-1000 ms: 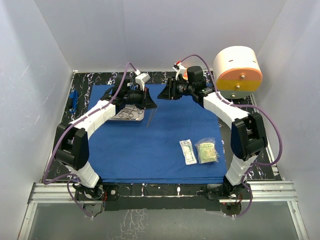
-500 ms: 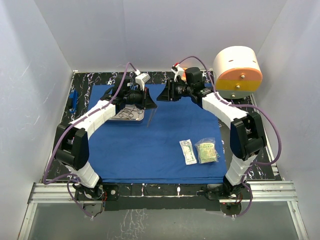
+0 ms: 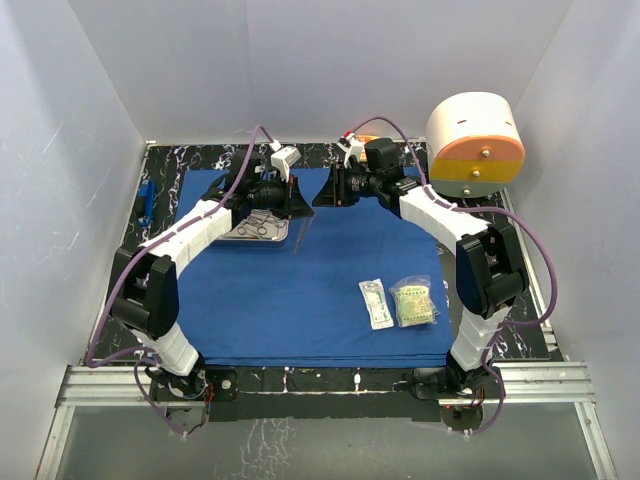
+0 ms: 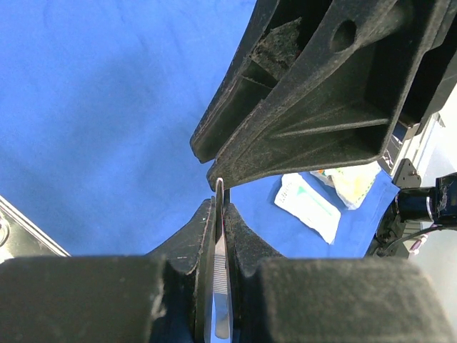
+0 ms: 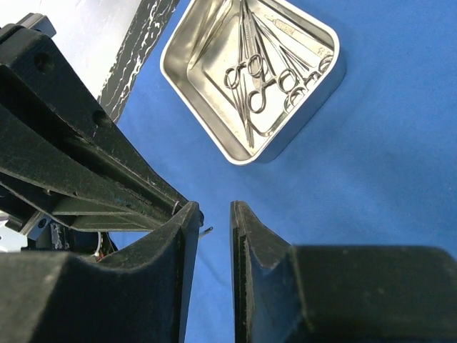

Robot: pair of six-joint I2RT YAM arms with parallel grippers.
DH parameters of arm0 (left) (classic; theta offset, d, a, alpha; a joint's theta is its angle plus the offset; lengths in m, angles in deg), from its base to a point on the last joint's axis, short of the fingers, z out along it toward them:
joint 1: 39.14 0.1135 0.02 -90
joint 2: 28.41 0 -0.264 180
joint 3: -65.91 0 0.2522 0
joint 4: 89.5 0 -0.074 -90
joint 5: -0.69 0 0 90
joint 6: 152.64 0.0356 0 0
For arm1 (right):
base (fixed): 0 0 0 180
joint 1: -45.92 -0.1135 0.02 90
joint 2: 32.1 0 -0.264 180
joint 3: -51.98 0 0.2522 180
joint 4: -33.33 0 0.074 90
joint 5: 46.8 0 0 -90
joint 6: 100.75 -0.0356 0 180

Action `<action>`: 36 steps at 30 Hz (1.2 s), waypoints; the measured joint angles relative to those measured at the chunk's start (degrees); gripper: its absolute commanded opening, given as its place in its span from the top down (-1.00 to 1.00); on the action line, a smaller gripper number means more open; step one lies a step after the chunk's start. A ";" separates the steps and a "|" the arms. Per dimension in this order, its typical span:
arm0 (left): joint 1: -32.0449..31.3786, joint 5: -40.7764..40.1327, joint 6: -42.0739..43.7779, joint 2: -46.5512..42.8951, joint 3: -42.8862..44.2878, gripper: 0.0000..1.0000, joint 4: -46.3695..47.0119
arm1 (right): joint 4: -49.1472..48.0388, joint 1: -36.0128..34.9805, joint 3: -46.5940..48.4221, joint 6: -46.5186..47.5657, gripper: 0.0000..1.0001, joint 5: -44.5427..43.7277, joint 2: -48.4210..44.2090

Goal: Open and lay out the surgical kit
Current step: Place the medical item in the surgical kit.

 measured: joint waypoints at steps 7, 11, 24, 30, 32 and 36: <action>-0.22 -0.22 0.24 0.39 0.00 1.00 -0.04 | 0.59 -0.07 0.00 0.02 0.93 -0.46 0.72; -0.31 -0.28 0.85 0.39 0.00 1.00 -0.26 | 0.90 -0.11 0.02 -0.44 1.00 -1.27 0.72; -0.35 4.96 6.64 0.42 0.00 -0.22 -1.95 | 5.29 -0.24 -0.24 1.60 1.00 -8.41 0.33; 0.22 6.82 16.44 0.00 0.66 -0.29 -11.43 | 11.80 -0.26 -3.32 3.06 1.00 -10.54 -3.93; 1.09 7.89 18.91 -0.55 1.07 -0.30 -14.16 | 15.15 -0.26 -3.32 4.09 1.00 -10.78 -4.61; 5.86 9.68 21.38 -2.05 1.64 -0.30 -16.61 | 21.75 -0.44 -3.80 5.70 1.00 -11.13 -5.22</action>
